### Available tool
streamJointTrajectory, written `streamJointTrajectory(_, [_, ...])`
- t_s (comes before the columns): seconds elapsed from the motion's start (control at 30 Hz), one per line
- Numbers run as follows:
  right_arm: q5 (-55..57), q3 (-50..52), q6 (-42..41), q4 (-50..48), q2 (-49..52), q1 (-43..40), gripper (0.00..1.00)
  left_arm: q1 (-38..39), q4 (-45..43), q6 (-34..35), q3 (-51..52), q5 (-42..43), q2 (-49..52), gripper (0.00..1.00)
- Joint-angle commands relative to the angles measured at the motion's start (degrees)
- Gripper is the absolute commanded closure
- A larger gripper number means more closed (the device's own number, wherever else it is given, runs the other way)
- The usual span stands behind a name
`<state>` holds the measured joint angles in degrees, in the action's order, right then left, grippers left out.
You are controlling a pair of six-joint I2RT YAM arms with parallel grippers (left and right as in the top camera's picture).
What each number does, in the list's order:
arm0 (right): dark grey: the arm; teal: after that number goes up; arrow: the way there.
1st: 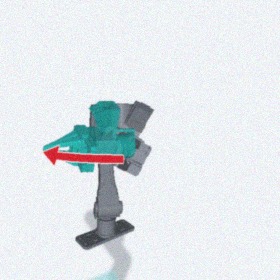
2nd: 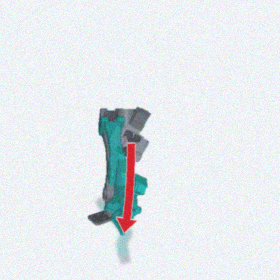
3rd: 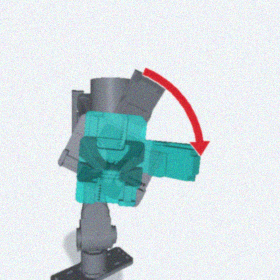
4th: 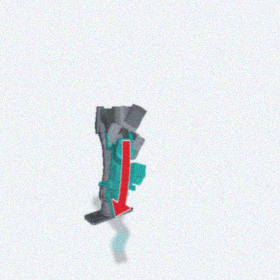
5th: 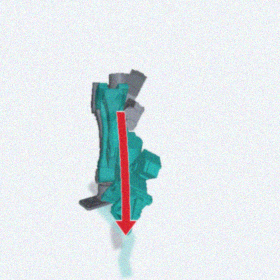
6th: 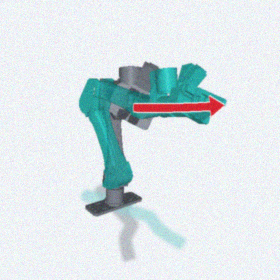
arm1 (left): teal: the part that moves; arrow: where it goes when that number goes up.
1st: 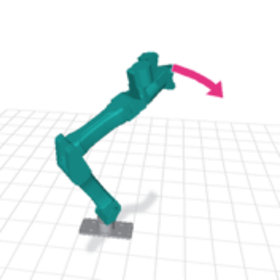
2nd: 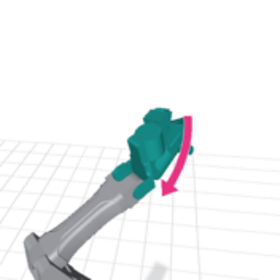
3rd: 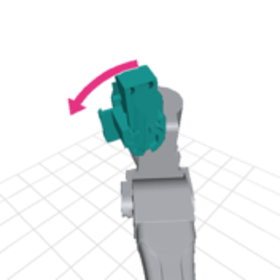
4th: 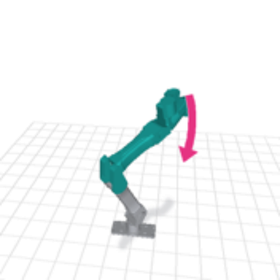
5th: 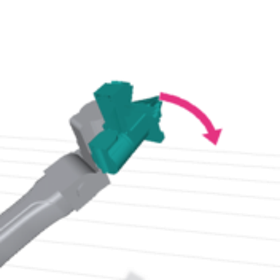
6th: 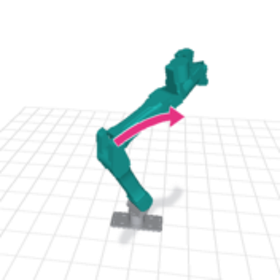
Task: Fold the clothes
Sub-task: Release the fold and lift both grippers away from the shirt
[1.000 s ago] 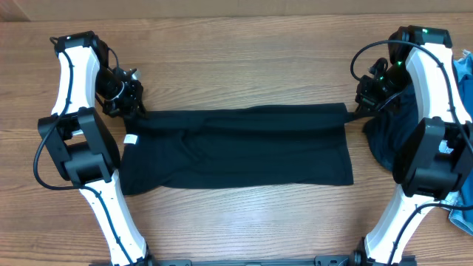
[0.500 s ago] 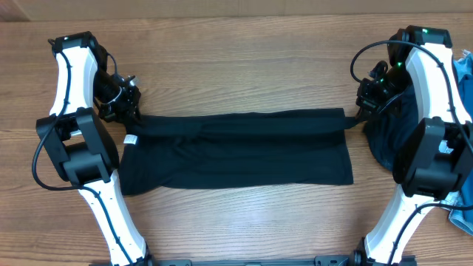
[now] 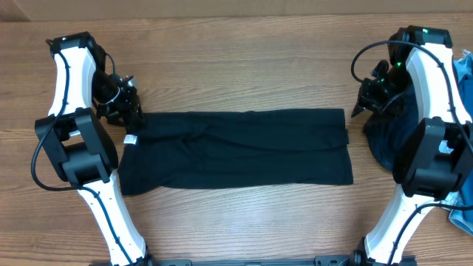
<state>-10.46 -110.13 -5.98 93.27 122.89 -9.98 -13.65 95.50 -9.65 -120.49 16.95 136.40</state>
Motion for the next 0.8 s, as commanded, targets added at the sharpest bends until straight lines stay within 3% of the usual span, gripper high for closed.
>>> streamJointTrajectory(0.0, [-5.5, -0.1, 2.4, -3.5, -1.7, 0.2, 0.61, -0.6, -1.2, -4.0, -3.7, 8.6, -2.4, 0.66])
streamJointTrajectory(0.13, [-13.3, -0.5, 6.9, -7.8, -2.1, 0.2, 0.61, -0.5, 1.1, -5.2, -15.6, 11.3, -4.0, 0.67])
streamJointTrajectory(0.27, [-19.2, -0.6, 11.0, -11.7, -7.7, 0.9, 0.58, 1.0, 0.7, -5.2, -24.6, 10.8, -11.9, 0.72])
streamJointTrajectory(0.5, [-18.9, -0.6, 10.7, -16.7, -26.3, 3.1, 0.49, 8.4, 1.3, -3.2, -25.2, -1.9, -29.6, 0.78])
streamJointTrajectory(0.6, [-15.7, -0.6, 10.7, -16.7, -32.7, 4.4, 0.48, 15.1, 1.0, 0.1, -25.2, -12.5, -36.9, 0.84])
streamJointTrajectory(0.67, [-14.6, -0.6, 10.7, -17.0, -35.2, 4.6, 0.45, 19.3, 0.5, 4.6, -25.2, -24.7, -40.7, 0.76])
streamJointTrajectory(0.77, [-14.7, -0.6, 10.3, -17.2, -36.1, 4.6, 0.43, 20.0, 0.7, 11.1, -24.8, -28.9, -42.2, 0.44])
